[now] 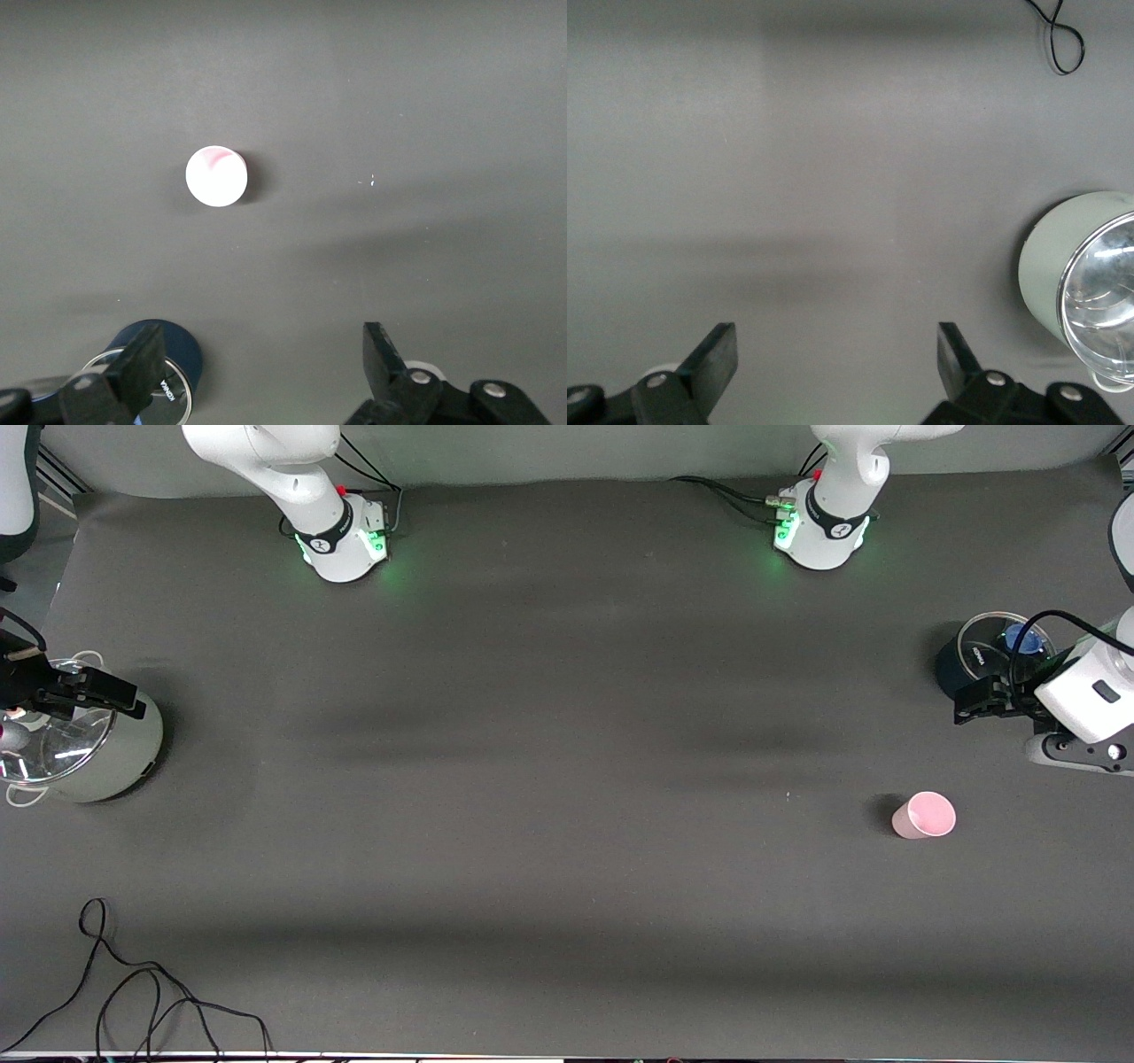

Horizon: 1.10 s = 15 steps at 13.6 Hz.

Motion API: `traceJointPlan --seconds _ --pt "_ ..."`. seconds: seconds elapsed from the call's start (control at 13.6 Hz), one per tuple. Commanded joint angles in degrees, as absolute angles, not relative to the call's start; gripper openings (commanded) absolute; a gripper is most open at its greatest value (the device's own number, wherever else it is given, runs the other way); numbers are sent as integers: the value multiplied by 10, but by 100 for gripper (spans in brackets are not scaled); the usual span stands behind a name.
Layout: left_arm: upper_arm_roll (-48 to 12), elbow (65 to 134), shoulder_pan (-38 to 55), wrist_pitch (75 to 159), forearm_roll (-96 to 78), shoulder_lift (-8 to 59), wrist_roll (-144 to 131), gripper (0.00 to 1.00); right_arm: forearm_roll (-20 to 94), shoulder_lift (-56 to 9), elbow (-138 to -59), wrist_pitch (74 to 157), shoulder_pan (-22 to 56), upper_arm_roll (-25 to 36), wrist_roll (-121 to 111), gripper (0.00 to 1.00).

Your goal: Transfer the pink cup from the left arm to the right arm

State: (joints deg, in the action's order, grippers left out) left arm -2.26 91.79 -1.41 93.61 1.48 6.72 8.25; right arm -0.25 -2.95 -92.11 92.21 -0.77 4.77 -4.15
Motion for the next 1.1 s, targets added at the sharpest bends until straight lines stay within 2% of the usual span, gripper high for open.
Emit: traceJointPlan --seconds 0.0,1.03 --pt "-26 904 -18 921 10 71 88 99 -11 -28 -917 923 -4 49 -44 100" --pt "-25 904 -23 902 11 72 118 99 -11 -26 -918 923 -4 49 -44 100"
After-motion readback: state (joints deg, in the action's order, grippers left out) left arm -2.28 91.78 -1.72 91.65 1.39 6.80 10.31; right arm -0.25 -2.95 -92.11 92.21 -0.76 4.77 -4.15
